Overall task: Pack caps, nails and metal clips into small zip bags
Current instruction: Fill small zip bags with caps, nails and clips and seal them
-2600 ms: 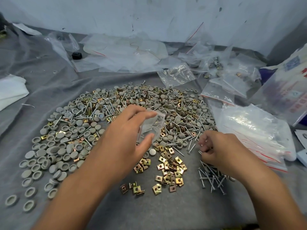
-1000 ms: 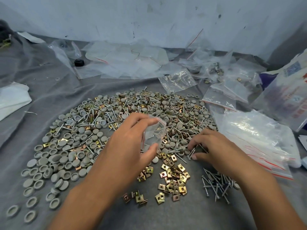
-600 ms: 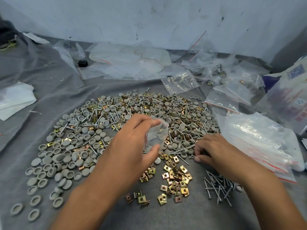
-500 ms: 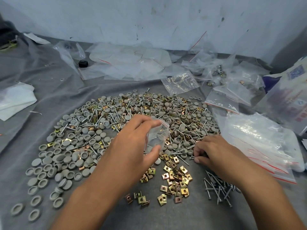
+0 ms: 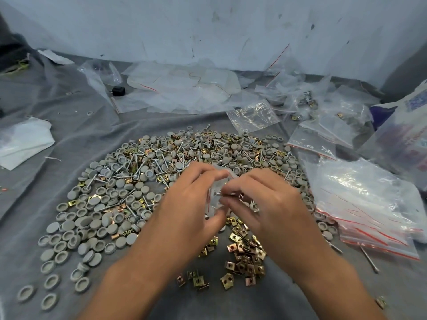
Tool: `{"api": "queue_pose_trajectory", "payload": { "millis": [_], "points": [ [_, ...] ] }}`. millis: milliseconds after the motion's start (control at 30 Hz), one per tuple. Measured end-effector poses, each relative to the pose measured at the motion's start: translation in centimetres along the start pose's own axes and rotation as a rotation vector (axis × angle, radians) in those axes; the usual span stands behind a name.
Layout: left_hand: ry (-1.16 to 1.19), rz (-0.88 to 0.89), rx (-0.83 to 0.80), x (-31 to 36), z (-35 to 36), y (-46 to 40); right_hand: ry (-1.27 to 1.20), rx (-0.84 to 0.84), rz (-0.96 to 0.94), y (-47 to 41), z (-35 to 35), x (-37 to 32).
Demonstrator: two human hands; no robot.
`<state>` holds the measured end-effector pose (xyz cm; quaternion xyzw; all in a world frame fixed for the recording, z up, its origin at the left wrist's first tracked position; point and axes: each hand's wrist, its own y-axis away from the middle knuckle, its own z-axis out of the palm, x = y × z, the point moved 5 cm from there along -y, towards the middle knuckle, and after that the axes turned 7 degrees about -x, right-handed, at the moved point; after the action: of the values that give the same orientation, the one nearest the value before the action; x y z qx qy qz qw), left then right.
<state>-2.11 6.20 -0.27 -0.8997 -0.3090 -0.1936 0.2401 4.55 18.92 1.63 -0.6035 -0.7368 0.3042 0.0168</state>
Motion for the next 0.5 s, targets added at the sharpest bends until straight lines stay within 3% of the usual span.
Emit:
{"api": "queue_pose_trajectory", "payload": {
  "millis": [100, 367, 433, 500],
  "points": [
    [0.02, 0.004, 0.011, -0.1, -0.1, 0.0, 0.018, 0.002, 0.022, -0.1, 0.3, 0.0],
    [0.005, -0.013, -0.005, 0.1, -0.1, 0.0, -0.298, 0.051, 0.255, 0.6, -2.6, 2.5],
    [-0.006, -0.02, -0.012, 0.1, -0.1, 0.0, -0.201, -0.082, 0.465, 1.7, -3.1, 4.8],
    [-0.01, -0.028, -0.013, 0.0, -0.1, -0.1, -0.039, -0.42, 0.69, 3.7, -2.4, 7.0]
  ]
}}
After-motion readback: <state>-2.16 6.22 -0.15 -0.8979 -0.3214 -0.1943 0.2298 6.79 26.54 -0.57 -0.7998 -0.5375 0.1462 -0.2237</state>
